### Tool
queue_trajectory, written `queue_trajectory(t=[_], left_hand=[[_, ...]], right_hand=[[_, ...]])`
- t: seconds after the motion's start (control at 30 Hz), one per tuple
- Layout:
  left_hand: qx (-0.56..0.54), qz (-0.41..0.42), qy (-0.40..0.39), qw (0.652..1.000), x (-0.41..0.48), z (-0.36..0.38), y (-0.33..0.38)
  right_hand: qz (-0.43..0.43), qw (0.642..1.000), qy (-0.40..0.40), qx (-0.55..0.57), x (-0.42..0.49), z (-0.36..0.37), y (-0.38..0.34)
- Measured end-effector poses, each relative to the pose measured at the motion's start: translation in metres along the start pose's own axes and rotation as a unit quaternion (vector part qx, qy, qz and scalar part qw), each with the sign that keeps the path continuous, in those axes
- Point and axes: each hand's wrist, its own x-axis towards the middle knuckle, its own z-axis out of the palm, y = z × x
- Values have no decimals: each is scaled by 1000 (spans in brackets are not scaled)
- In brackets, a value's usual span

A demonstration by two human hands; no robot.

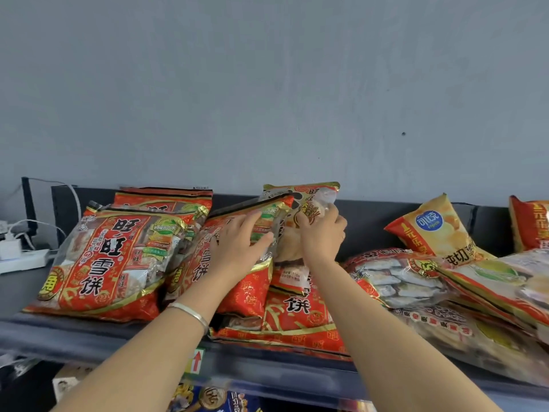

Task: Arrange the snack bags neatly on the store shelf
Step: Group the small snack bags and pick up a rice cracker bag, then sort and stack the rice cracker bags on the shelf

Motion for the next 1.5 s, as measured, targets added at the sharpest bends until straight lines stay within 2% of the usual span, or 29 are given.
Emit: queue_trajectory(t=[0.07,0.13,0.23,0.43,0.53,0.67,0.87,1.03,1.2,1.33,1.43,1.5], left_hand=[[32,4,-18,999,-1,-1,14],[86,-6,-41,995,-1,0,24],[137,-12,-47,989,-2,3,30],[168,35,-1,985,-1,6,47],[115,76,23,990,1,13,71],[-59,84,-39,994,3,34,109],[-194,82,-119,970,-1,68,158],[-207,104,-118,966,1,89,187],[-222,150,-138,954,4,115,206],[-274,151,-188,931,19,159,203],[-293,182,-206,916,9,158,217],[-303,186,-217,909,-4,148,232]], right_hand=[[109,983,-76,123,5,3,6],[190,949,-143,206,3,7,13],[207,931,-172,245,2,11,20],[147,954,-99,241,13,-12,16],[125,962,-55,238,24,-39,17],[99,967,-9,233,46,-79,22],[109,953,49,277,73,-139,27],[129,947,88,280,85,-176,40],[165,927,176,286,81,-192,58],[169,913,240,285,81,-204,64],[180,919,249,246,84,-213,64],[190,939,235,161,83,-221,65]])
